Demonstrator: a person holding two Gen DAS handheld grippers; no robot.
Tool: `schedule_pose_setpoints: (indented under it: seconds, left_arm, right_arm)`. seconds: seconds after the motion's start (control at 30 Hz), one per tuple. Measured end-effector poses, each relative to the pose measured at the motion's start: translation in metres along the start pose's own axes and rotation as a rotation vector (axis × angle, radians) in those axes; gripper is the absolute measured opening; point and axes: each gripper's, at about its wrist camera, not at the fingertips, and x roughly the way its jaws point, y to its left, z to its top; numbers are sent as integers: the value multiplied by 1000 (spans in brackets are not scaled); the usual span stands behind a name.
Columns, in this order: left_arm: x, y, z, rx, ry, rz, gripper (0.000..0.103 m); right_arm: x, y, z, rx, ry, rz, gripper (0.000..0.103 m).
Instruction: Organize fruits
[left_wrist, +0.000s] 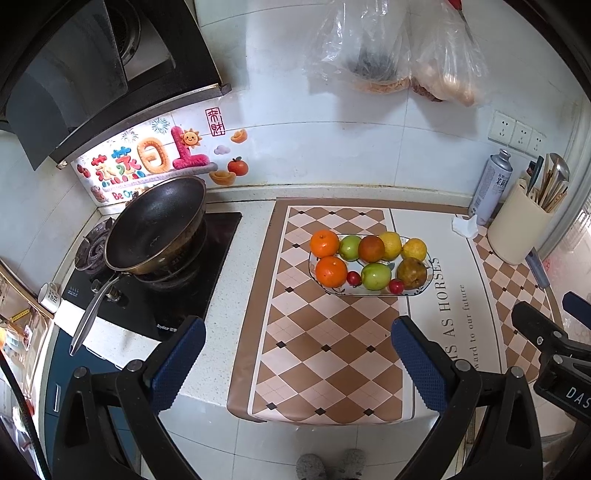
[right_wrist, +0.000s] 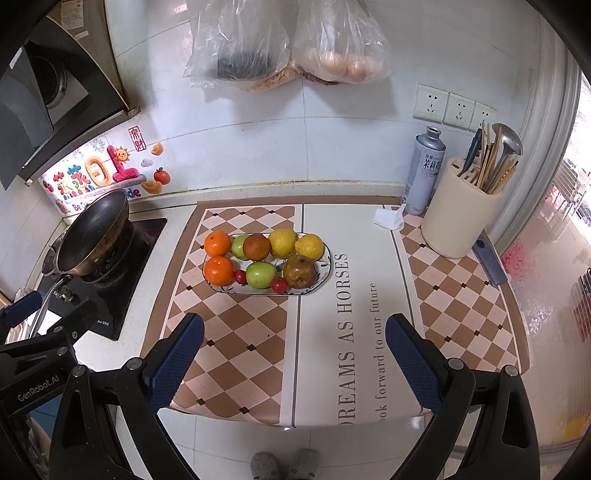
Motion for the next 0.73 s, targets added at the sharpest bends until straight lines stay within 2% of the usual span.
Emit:
schedule_pose_setpoints:
  seconds: [0.73]
  left_arm:
    - [-5, -3, 1, 1, -20, -4, 103]
  right_arm:
    - [-5, -4, 3, -4, -2, 0, 101]
